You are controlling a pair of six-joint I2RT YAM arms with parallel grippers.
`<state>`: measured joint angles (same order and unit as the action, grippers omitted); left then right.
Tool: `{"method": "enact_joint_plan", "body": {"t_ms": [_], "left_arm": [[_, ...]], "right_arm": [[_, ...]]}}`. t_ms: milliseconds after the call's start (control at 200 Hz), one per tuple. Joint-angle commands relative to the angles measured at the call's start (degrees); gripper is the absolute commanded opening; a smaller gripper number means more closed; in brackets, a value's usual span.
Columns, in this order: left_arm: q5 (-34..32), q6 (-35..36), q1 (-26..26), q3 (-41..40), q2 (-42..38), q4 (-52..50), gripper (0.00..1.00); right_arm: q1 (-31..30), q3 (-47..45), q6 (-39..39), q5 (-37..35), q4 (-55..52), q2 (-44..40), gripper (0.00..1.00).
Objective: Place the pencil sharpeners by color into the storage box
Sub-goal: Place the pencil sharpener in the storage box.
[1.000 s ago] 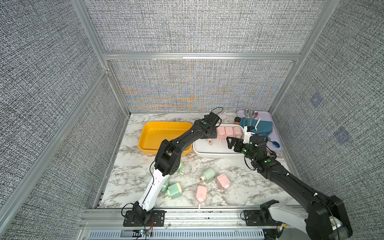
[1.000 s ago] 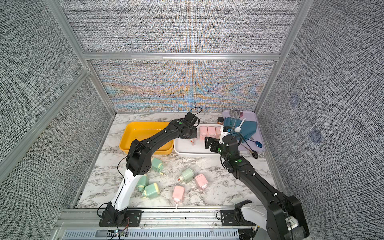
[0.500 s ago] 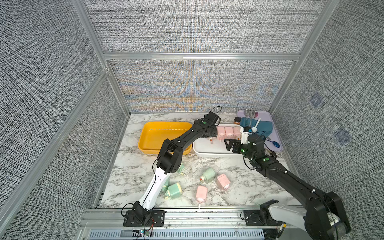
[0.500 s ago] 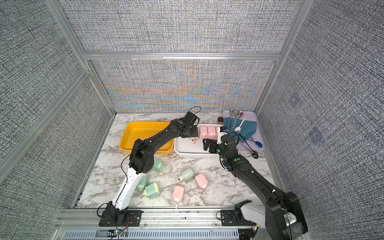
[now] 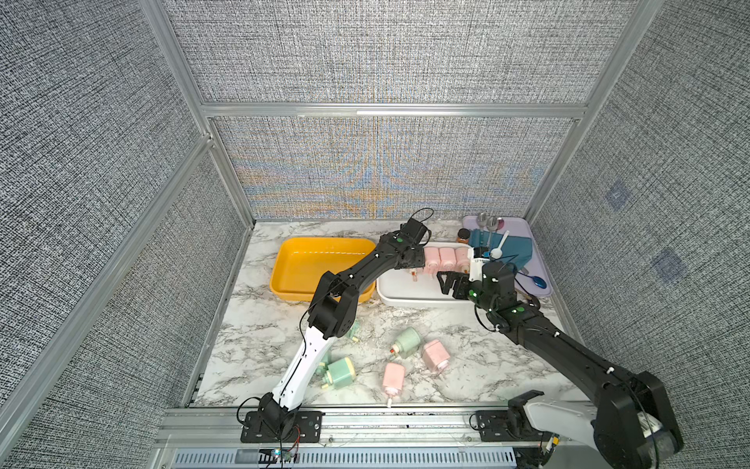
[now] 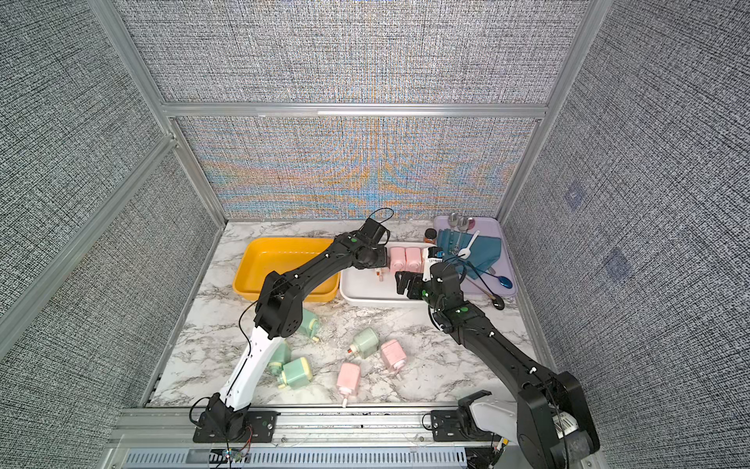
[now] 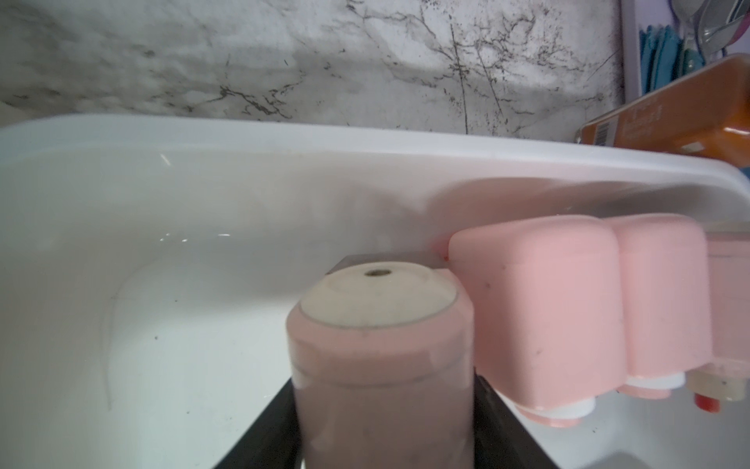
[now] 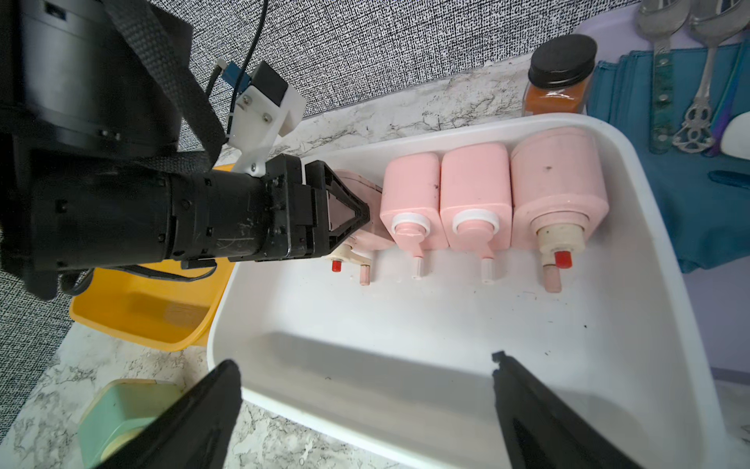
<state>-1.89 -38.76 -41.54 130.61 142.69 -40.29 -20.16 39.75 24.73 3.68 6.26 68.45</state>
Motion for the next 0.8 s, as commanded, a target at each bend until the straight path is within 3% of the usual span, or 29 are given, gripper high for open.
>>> {"method": "enact_joint_plan", "body": {"t_ms": [0,150,340,590,796], "left_arm": [[1.2,1.2,-0.1,0.3,0.7,0.0,0.37],[1.6,0.7,0.0,0.5,1.3,0.4,0.44],[2.5,-0.1,-0.1,1.8,2.4,0.3,0.46],[3.3,-1.0,0.0,1.8,2.4,0.3,0.68],[3.5,-1.4,0.0,1.9,2.1,0.8,0.73]], "right_arm": [[-0.1,0.4,-0.4,-0.1,0.0,0.1,0.99],[-0.1,0.4,-0.4,0.0,-0.1,0.1,0.99],[-0.1,0.4,-0.1,0.0,0.0,0.0,0.99],[-0.1,0.2,-0.1,-0.1,-0.1,-0.4,0.99],[-0.2,0.6,-0.2,0.1,-0.3,-0.3,0.99]]}}
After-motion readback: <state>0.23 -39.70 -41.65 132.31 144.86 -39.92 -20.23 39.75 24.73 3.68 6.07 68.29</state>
